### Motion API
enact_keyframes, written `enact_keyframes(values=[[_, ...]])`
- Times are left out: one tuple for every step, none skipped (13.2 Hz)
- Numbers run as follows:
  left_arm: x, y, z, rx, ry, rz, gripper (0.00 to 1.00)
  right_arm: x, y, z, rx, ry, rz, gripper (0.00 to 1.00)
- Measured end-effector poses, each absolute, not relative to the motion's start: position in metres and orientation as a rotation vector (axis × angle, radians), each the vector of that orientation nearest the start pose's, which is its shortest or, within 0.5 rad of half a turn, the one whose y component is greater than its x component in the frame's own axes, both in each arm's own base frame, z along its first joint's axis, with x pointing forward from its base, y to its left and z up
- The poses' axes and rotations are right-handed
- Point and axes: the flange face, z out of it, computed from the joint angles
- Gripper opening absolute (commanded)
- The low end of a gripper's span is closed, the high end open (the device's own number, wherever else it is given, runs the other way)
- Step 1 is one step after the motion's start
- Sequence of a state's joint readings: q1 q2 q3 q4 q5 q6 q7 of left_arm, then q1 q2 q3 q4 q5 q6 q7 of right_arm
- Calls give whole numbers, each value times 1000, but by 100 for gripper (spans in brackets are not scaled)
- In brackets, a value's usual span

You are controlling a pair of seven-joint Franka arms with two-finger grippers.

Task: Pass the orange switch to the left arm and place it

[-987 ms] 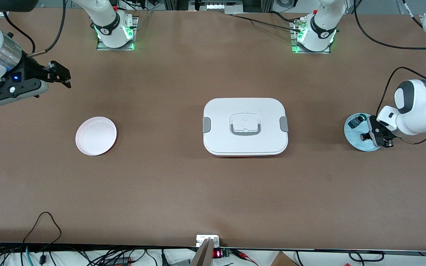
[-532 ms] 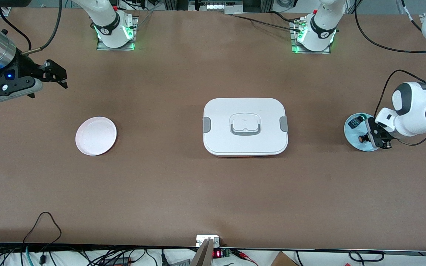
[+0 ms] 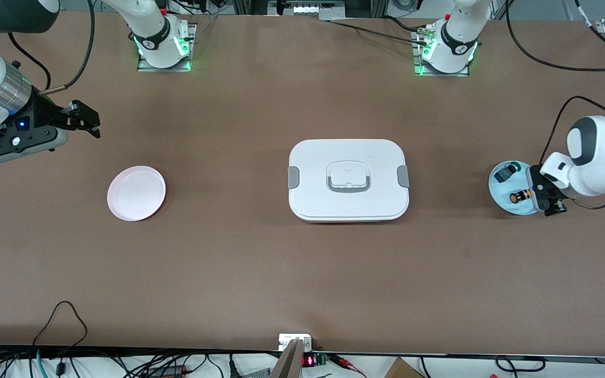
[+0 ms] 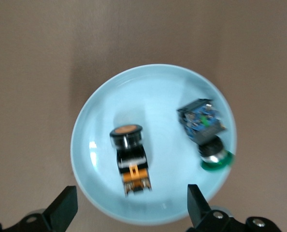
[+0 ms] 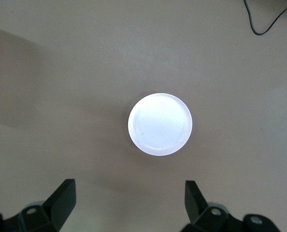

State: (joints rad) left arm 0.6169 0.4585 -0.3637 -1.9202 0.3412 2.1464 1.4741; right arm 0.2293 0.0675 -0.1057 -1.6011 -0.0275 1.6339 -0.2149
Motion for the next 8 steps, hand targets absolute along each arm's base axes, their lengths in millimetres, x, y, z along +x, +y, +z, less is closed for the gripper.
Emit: enact_keyframes(values=[[583, 170, 275, -2448, 2073, 384, 100, 574, 70, 578, -3129, -537, 55, 100], [586, 170, 299, -2484, 2042, 445, 100, 575, 69, 579, -3129, -535, 52, 100], [588, 170, 321, -2534, 1991, 510, 100, 575, 69, 581, -3130, -533, 41, 100], [590, 169, 342, -2587, 1928, 570, 100, 577, 69, 584, -3132, -531, 13, 100], [592, 166, 360, -2639, 1854, 618, 100, 579, 69, 588, -3132, -533, -16, 100], [594, 160, 377, -2692, 1764, 656, 100, 579, 70, 590, -3132, -534, -30, 100], [596, 150, 392, -2742, 1664, 688, 100, 579, 70, 591, -3133, -535, -32, 100], [598, 138, 406, -2785, 1565, 719, 100, 580, 69, 590, -3135, -533, -30, 100]])
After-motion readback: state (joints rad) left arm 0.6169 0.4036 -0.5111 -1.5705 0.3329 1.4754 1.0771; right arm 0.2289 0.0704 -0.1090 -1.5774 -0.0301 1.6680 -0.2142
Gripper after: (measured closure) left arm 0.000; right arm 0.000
